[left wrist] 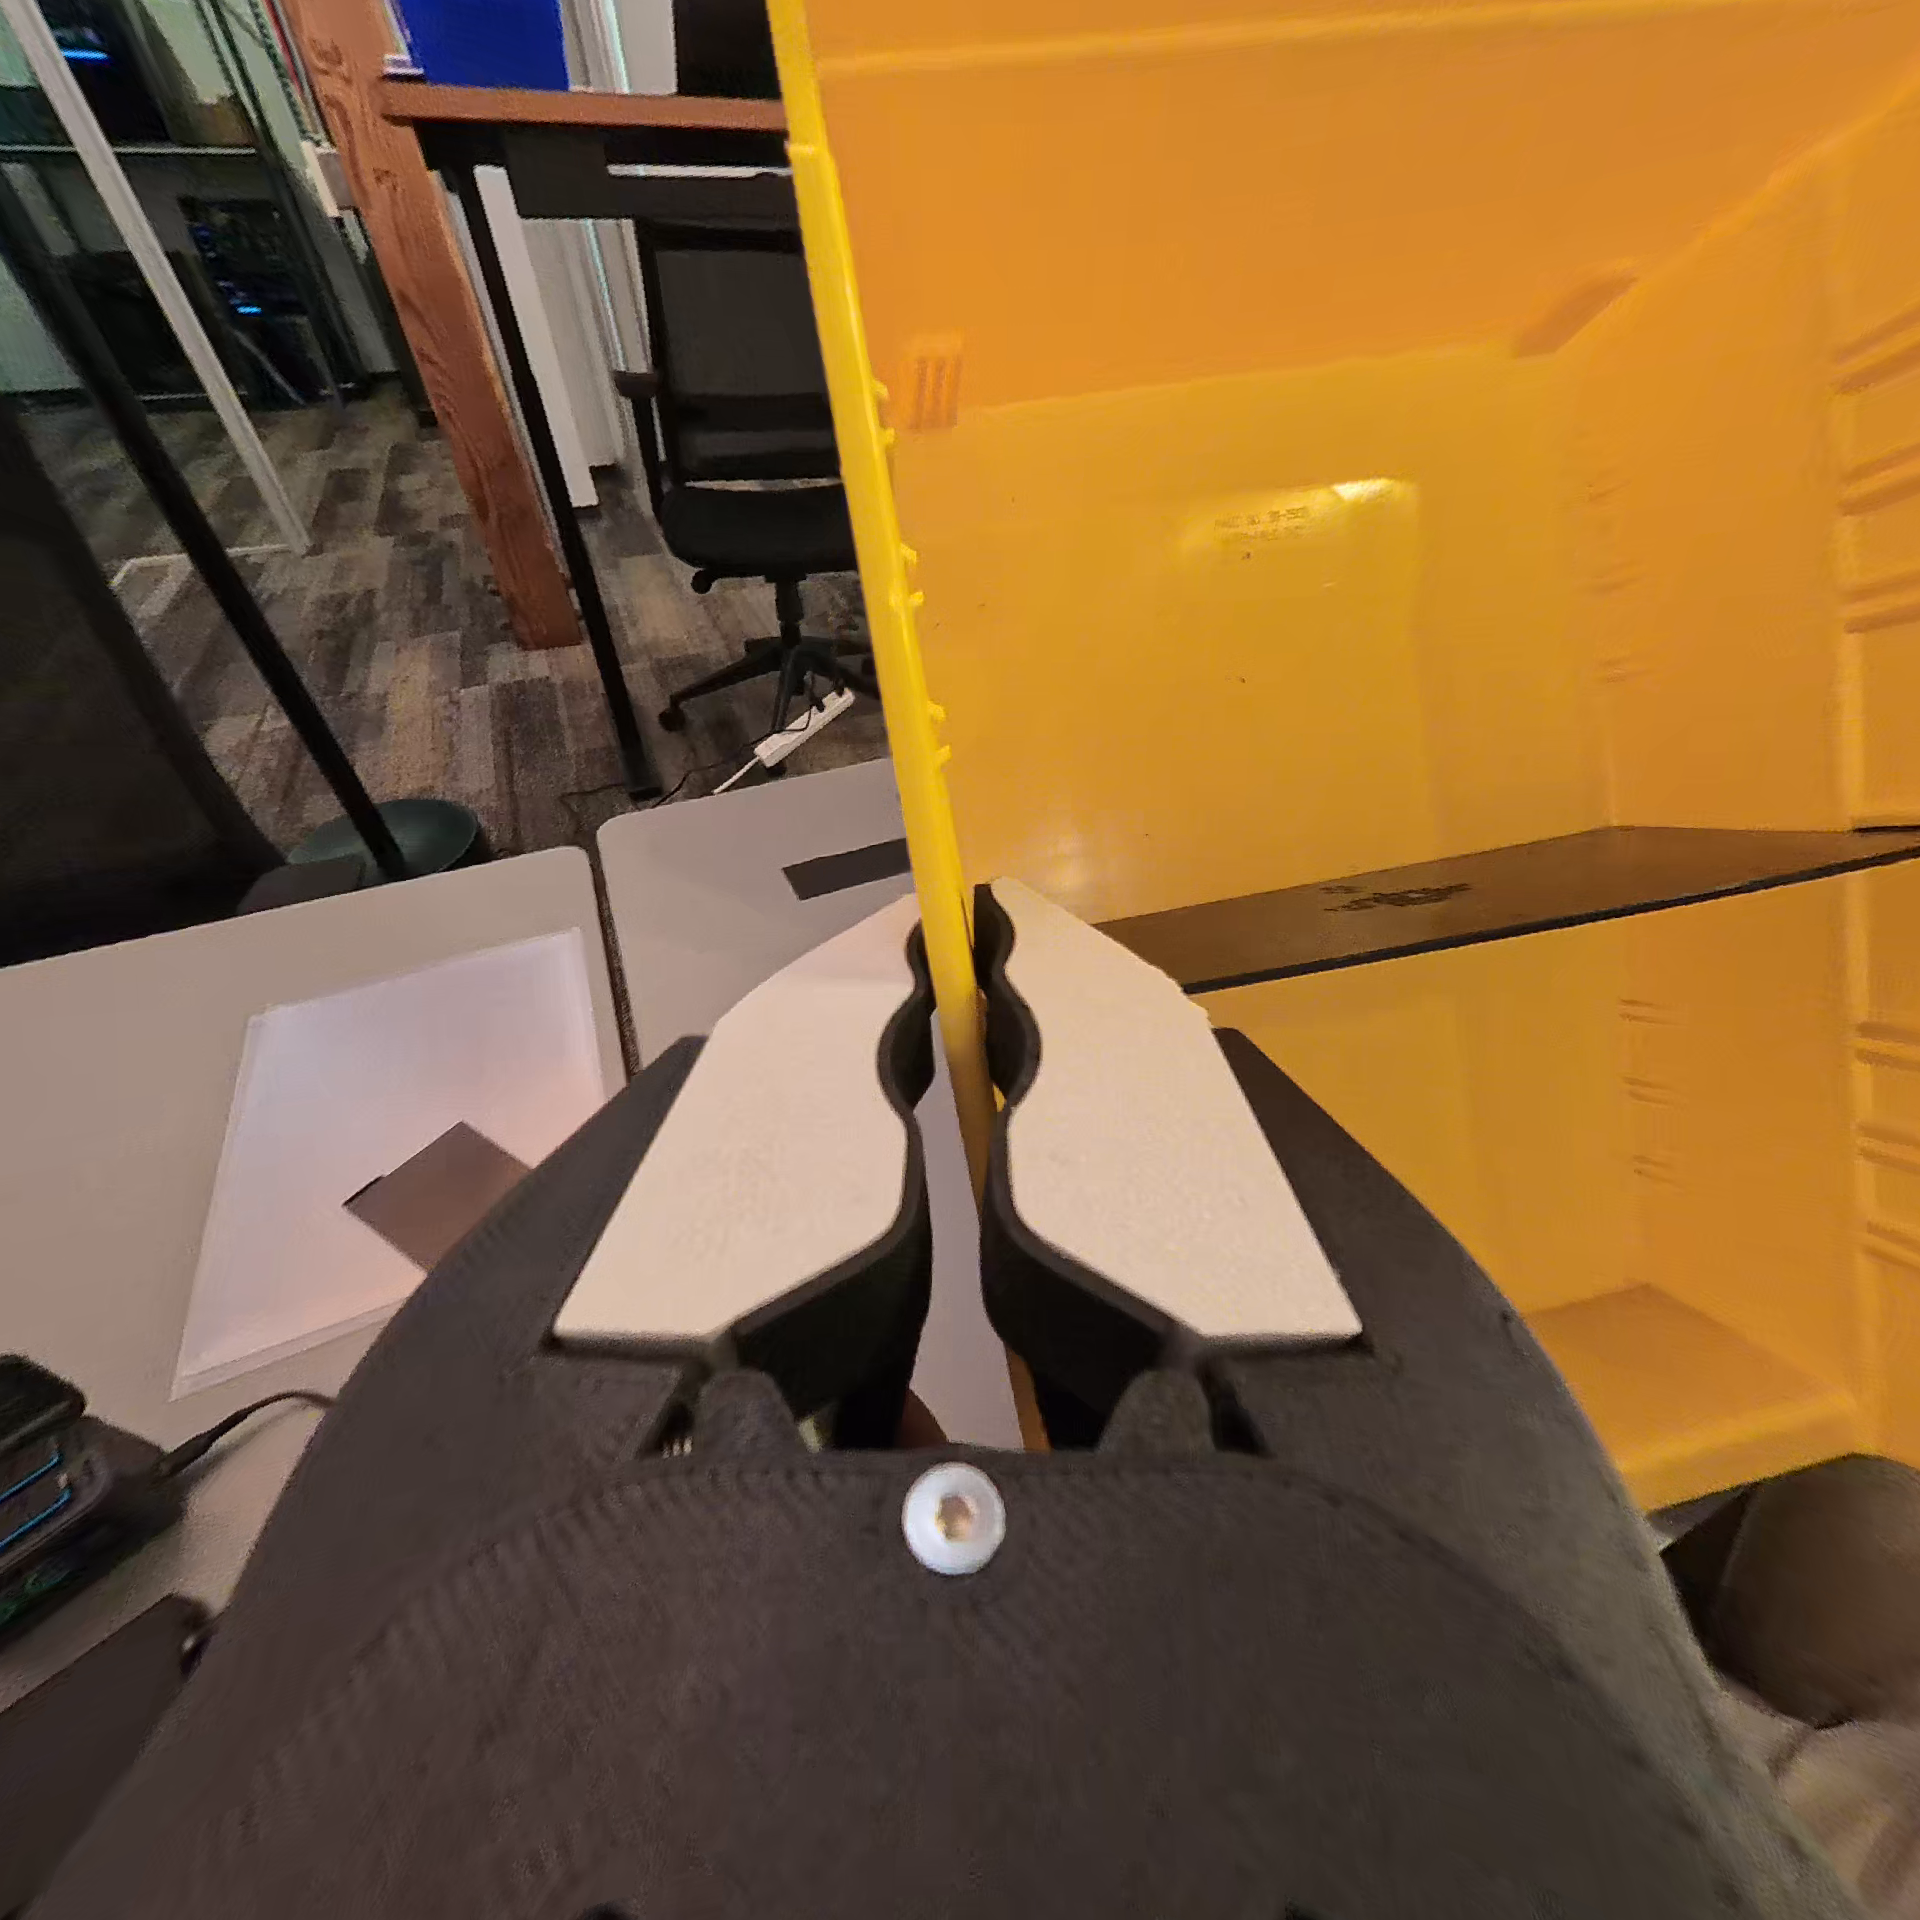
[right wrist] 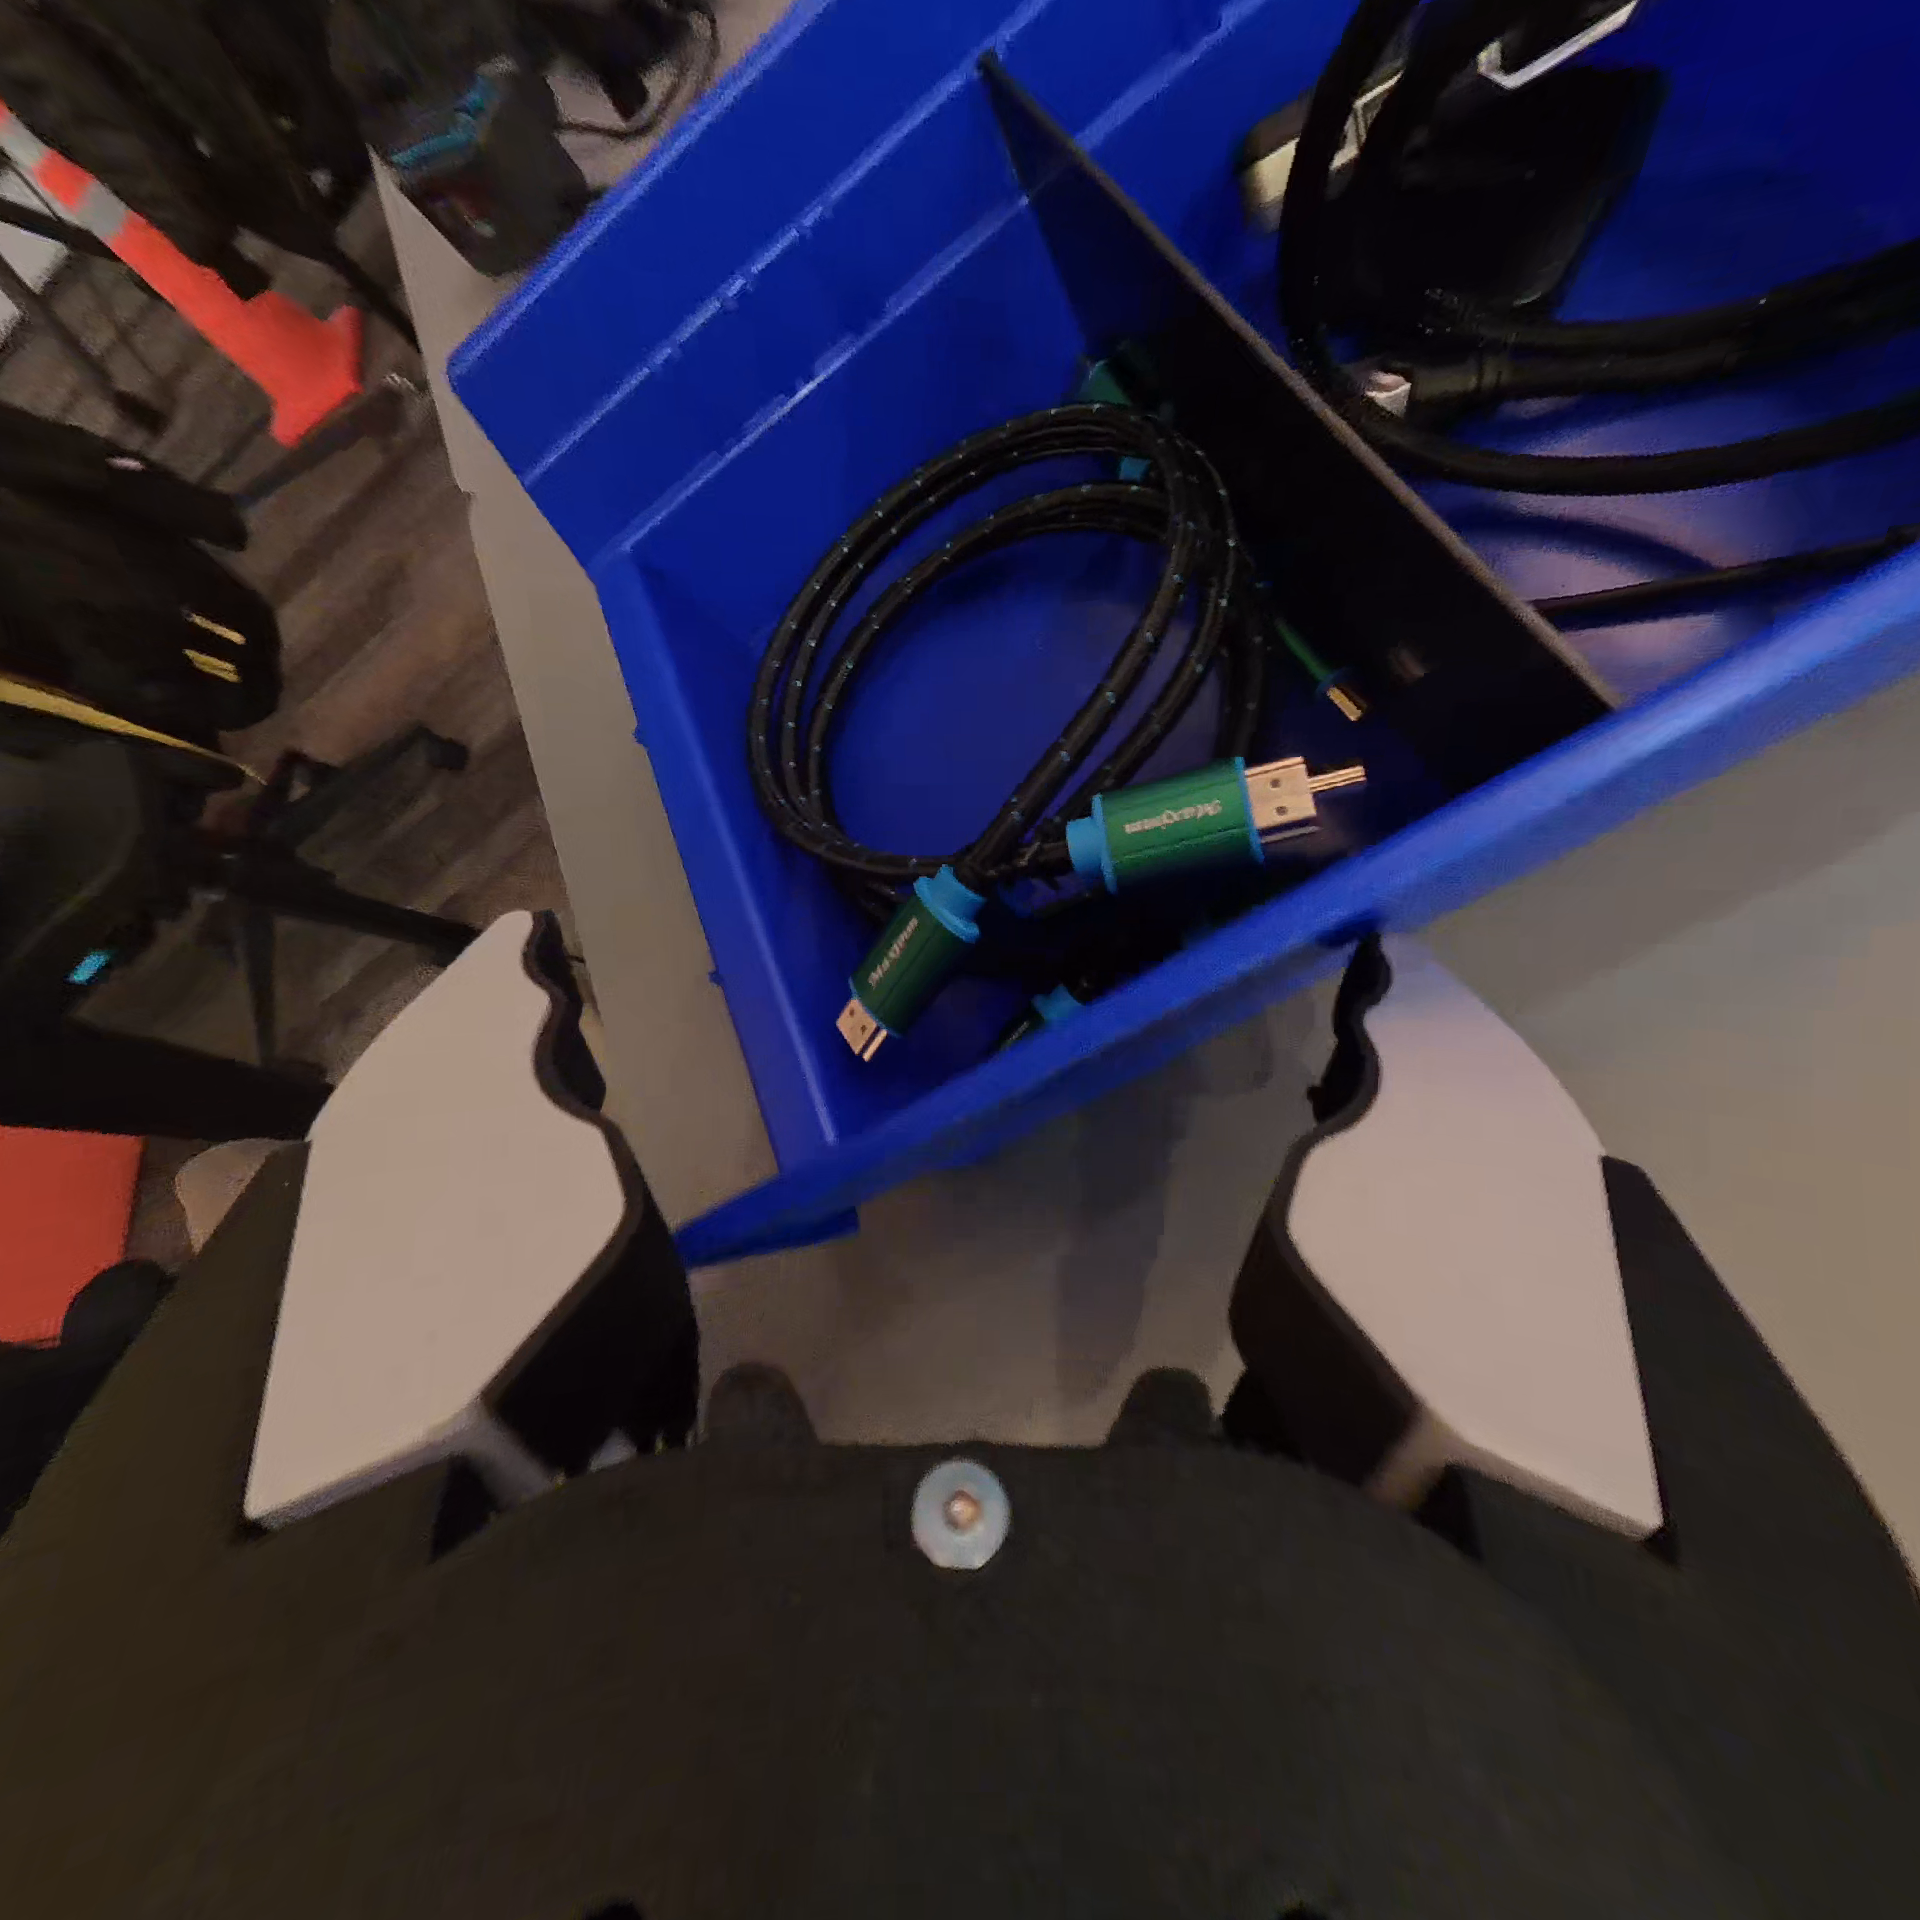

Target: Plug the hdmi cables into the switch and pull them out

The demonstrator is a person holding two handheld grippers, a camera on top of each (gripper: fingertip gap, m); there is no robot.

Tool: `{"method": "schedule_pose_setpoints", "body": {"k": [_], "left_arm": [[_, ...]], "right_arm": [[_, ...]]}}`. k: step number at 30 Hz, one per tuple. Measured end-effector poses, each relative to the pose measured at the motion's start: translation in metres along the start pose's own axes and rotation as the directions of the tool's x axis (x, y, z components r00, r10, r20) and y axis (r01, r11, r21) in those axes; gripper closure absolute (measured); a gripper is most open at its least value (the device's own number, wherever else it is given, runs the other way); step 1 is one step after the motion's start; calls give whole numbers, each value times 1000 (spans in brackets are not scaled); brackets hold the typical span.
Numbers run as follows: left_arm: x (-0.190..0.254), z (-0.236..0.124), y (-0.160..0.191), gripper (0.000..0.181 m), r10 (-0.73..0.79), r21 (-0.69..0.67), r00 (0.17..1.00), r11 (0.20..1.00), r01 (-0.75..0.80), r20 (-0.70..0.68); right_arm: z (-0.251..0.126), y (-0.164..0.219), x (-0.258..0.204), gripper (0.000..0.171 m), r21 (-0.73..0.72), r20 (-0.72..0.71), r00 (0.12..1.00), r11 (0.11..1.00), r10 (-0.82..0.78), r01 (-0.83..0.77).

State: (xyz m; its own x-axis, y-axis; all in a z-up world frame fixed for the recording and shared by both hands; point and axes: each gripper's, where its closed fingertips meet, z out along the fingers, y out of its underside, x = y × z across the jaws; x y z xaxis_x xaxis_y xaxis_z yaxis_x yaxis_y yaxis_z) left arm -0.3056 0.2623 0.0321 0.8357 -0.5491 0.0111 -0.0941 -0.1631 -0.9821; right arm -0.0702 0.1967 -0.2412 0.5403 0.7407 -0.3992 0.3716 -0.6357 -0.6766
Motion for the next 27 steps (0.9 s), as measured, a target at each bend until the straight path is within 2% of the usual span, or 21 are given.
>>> {"method": "schedule_pose_setpoints", "body": {"k": [2, 5, 8, 11, 14, 17, 21, 24, 27], "left_arm": [[10, 7, -5, 177, -5, 15, 1000, 1000, 5, -20], [29, 24, -12, 177, -20, 39, 999, 999, 22, -43], [60, 50, -14, 178, -26, 44, 996, 999, 30, -89], [100, 82, -11, 178, -12, 29, 992, 999, 16, -128], [145, 117, -1, 177, 2, -8, 984, 1000, -4, -178], [191, 153, 15, 177, 2, -61, 973, 998, -17, -230], [247, 199, 35, 175, -29, -130, 959, 991, -9, -283], [286, 225, 49, 175, -33, -183, 948, 983, -27, -318], [320, 247, 71, 174, -39, -245, 942, 968, -46, -333]], "right_arm": [[-9, -6, 2, 41, 58, -7, 1000, 998, 4, -4], [-49, -25, 10, 45, 162, -18, 1000, 987, 2, 1], [-117, -49, 23, 52, 331, -24, 999, 943, 30, -20], [-202, -69, 25, 64, 495, -25, 999, 869, 25, -9], [-275, -75, 12, 70, 566, -19, 1000, 824, -15, 23], [-317, -66, -8, 69, 543, -19, 998, 838, -52, 54], [-326, -39, -11, 64, 391, -89, 996, 918, -30, 62], [-324, -20, 4, 65, 299, -140, 990, 954, 15, 28], [-328, 5, 48, 69, 227, -280, 952, 972, 125, -60]]}}
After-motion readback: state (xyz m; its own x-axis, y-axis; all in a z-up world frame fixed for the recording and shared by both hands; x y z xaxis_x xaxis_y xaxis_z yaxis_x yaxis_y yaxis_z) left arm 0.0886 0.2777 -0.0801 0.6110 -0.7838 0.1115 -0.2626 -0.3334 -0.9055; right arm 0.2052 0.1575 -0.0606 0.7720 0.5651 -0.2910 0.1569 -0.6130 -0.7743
